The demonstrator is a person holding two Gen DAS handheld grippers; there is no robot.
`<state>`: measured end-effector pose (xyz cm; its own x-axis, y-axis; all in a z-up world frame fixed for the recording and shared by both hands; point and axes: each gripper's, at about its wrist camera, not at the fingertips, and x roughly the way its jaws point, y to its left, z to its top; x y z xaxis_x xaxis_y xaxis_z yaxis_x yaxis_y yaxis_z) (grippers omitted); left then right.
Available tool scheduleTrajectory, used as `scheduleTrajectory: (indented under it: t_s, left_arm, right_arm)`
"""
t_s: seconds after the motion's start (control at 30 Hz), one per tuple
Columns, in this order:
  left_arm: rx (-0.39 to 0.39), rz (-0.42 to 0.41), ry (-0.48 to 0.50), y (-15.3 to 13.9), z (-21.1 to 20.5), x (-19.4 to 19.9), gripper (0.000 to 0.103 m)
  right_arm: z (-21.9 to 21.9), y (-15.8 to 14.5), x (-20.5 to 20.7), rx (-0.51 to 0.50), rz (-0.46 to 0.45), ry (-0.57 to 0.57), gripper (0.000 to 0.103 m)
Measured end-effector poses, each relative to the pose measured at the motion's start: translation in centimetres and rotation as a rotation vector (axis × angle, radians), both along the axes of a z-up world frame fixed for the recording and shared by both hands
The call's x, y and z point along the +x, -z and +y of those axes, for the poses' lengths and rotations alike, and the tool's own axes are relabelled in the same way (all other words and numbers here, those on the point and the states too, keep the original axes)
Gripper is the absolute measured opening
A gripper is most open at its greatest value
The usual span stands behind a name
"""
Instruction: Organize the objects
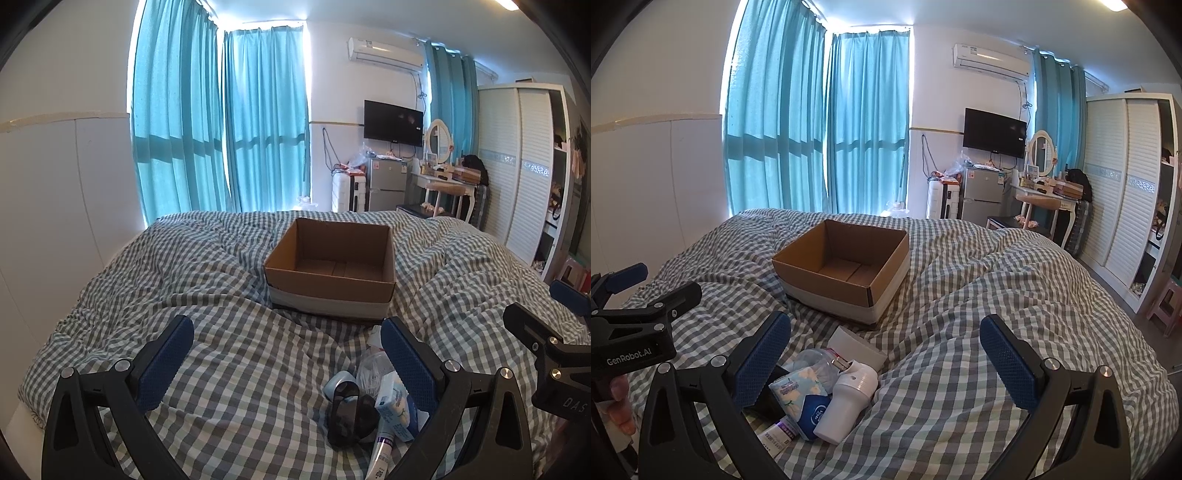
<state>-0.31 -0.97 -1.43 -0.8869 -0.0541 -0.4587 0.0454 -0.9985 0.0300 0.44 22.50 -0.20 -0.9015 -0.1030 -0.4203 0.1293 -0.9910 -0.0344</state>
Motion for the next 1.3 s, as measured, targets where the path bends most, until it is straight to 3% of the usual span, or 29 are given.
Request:
scheduleTrajectory:
  t_s: [0.87, 1.3]
  left_arm:
    - [0.005, -0.021, 0.026, 0.14, 0.57, -0.31, 0.103]
    - [0.069, -0.054, 0.022, 0.59, -0.07, -0.73, 0.103]
  right_arm:
    - [-0.12, -0.01, 0.22, -0.004, 0.004, -0.026, 0.103]
    - [-0.36, 0.36, -0.11, 0.003, -0.011, -0.045, 0.102]
